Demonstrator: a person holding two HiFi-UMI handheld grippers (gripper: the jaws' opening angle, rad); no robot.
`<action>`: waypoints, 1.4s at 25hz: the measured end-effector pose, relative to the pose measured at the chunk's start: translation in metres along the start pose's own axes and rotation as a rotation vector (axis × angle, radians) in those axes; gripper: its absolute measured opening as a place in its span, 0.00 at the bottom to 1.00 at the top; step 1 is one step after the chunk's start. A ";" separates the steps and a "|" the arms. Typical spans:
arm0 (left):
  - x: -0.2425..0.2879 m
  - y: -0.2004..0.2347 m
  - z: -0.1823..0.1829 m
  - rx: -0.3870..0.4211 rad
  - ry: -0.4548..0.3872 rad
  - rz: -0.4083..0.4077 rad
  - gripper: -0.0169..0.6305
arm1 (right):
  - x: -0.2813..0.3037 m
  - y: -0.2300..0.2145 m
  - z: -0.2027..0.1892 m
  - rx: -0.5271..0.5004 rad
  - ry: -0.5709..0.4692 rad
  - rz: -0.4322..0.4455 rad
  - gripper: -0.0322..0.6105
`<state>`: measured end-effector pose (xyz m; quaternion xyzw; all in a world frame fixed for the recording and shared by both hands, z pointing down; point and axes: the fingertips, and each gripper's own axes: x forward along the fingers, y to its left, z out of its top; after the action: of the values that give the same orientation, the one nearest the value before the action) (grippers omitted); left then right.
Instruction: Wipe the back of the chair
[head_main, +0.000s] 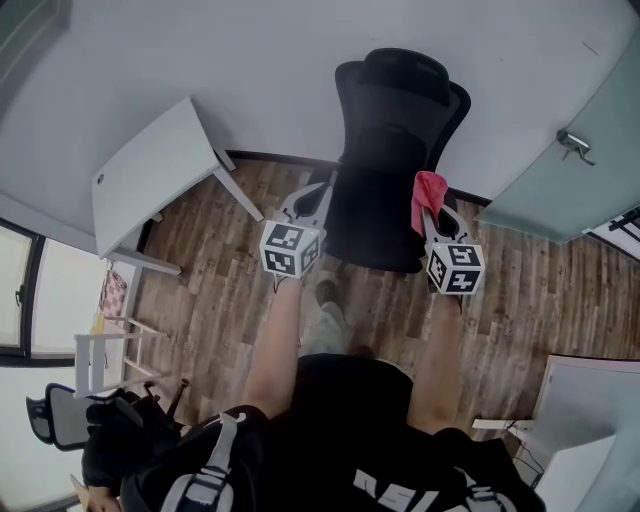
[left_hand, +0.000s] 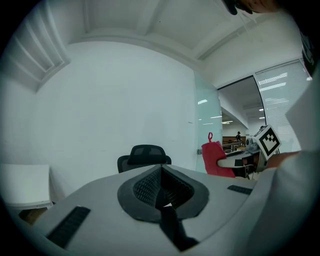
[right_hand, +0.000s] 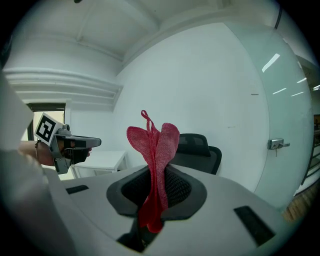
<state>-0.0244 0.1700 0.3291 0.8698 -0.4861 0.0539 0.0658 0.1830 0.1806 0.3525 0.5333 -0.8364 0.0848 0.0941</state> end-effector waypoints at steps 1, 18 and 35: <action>0.008 0.012 0.001 -0.009 -0.002 0.002 0.06 | 0.013 -0.001 0.004 -0.007 0.004 0.001 0.16; 0.089 0.187 0.027 -0.081 -0.011 0.021 0.06 | 0.206 0.008 0.064 -0.029 0.053 -0.025 0.16; 0.149 0.233 0.023 -0.103 0.027 -0.050 0.06 | 0.281 -0.004 0.069 0.002 0.069 -0.073 0.16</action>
<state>-0.1444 -0.0801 0.3442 0.8763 -0.4653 0.0391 0.1182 0.0655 -0.0844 0.3555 0.5603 -0.8125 0.1005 0.1256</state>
